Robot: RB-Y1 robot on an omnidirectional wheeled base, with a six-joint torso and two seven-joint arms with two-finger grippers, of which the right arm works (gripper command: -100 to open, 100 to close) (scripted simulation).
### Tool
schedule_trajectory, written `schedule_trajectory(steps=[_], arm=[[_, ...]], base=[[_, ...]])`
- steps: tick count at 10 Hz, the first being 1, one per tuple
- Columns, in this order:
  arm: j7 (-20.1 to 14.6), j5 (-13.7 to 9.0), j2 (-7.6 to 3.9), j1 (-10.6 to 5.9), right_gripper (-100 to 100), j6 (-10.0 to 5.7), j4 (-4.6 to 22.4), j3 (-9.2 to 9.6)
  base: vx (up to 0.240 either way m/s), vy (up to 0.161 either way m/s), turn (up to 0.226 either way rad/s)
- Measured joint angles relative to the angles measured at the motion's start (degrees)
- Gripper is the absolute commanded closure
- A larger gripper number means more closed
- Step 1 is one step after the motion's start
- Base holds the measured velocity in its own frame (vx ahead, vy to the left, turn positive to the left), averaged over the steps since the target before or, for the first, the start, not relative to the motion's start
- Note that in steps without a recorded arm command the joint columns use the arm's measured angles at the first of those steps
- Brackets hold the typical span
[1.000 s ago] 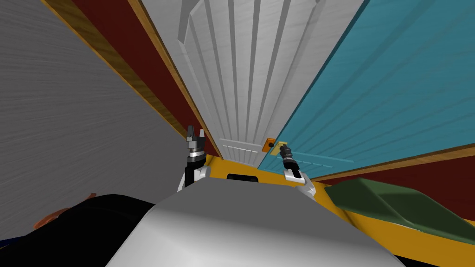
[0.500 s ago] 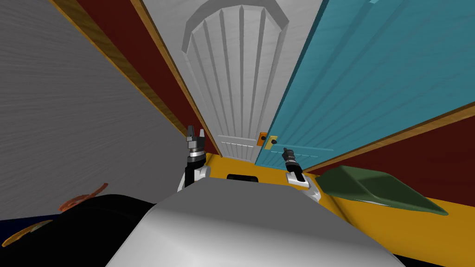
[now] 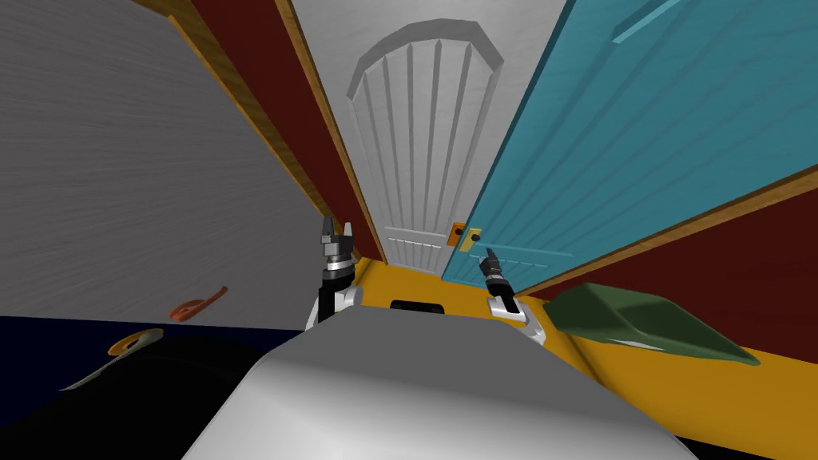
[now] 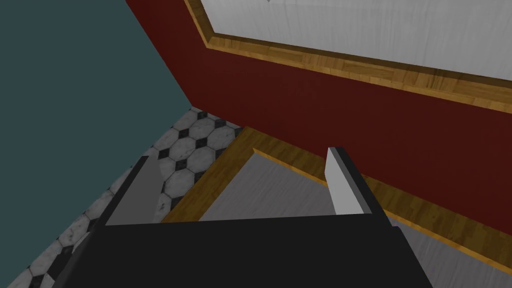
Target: Pull the door open
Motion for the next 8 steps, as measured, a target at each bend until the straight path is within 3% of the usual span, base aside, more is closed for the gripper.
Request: schedule_trajectory(steps=[1,2,3,4,8], arm=[[0.32,-0.11,-0.08,0.04,-100,-0.23,1.3,-0.93],[0.36,-0.37,-0.65,1.01,-100,0.33,0.93,-1.84],[0.43,-0.6,-1.19,0.53,-100,0.5,2.41,-2.76],[0.85,-0.64,-0.97,0.57,-100,0.5,3.02,-3.43],[1.34,-0.69,-0.56,-0.76,-100,0.46,3.31,-3.15]], base=[[0.004,-0.106,-0.167],[0.053,-0.12,-0.097],[0.109,-0.129,-0.037],[0.158,-0.082,0.019],[0.201,0.012,0.096]])
